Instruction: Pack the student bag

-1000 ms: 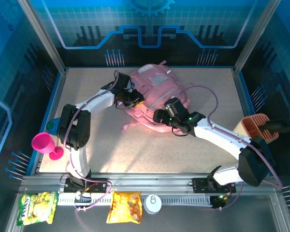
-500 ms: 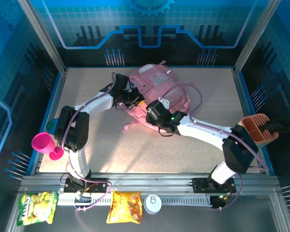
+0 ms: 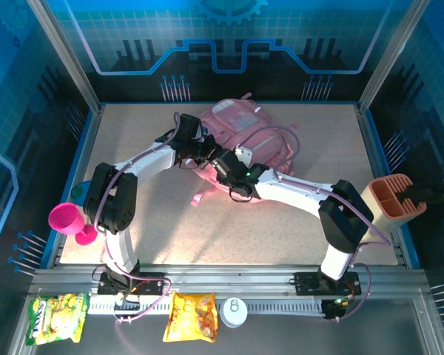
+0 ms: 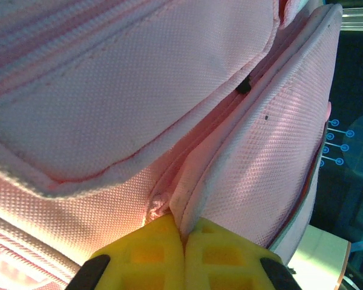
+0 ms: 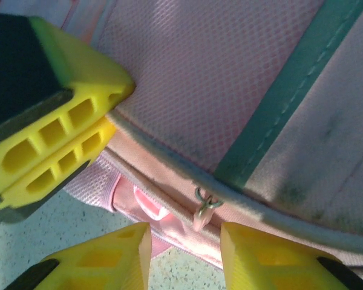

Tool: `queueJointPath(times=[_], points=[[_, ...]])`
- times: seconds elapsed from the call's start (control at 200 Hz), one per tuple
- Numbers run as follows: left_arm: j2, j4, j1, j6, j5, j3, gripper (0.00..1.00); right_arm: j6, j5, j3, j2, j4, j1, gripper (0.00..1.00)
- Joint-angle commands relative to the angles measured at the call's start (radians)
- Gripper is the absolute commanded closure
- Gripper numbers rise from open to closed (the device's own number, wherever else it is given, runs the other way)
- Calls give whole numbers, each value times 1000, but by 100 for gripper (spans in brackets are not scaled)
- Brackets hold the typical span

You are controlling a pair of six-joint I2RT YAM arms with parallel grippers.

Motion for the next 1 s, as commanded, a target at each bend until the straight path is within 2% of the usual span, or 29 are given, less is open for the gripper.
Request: queueJointPath(times=[0.0,0.155,0.37,0.615,0.765,0.996], points=[[-53,27,-14,-4,65,-3,100,57,51,39,32,-54,-20,66],[-54,23,-14,-4,66,-3,100,76,76,90,71,-111,-25,67],[-57,15,-14,-4,66,-3,100,76,92,114,99,-135,-36,73],[-59,-1,-11,6,47,1,100,3,130,122,104,-166,-39,86],[-62,-14,9,19,28,4,100,-61,160,37,30,-164,-39,91],[-46,-27,42,54,26,16,100,-178,185,-216,-179,-129,-57,92]])
